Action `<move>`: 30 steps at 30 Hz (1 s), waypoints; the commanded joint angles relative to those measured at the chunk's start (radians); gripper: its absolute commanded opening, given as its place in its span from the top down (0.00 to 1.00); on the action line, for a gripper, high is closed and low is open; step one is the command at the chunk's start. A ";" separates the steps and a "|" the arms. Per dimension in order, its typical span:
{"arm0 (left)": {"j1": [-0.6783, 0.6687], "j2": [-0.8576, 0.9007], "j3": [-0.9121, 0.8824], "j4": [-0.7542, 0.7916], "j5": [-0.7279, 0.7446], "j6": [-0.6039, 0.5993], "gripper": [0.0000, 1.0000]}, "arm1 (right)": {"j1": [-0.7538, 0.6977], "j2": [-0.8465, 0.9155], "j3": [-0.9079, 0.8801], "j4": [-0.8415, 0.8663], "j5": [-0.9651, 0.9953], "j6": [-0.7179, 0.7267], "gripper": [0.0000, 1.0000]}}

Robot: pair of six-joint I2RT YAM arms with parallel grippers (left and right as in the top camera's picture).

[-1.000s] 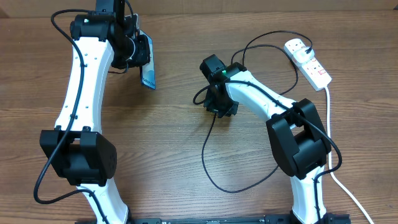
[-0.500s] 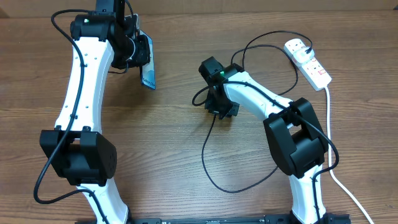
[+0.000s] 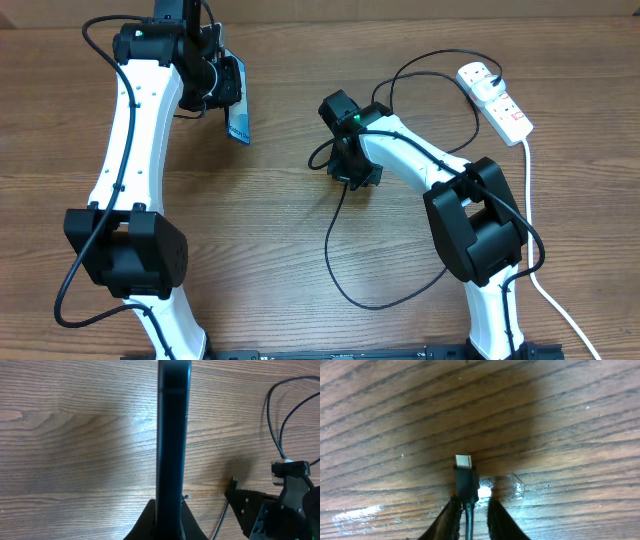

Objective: Plug charger to phone and switch on socket
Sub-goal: 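Grasp the USB-C plug with the right gripper, then lift the plug and bring it toward the phone's bottom port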

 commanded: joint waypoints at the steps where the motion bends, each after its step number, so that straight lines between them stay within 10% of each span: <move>1: 0.002 -0.014 0.017 0.002 -0.002 0.004 0.96 | 0.008 0.044 -0.003 0.011 -0.007 -0.010 0.87; 17: 0.002 -0.014 0.017 -0.003 0.019 0.004 0.96 | 0.006 0.039 0.039 -0.023 -0.027 -0.009 0.96; 30: 0.041 -0.014 0.017 -0.002 0.797 0.191 0.96 | -0.021 -0.323 0.124 -0.177 -0.250 -0.269 0.96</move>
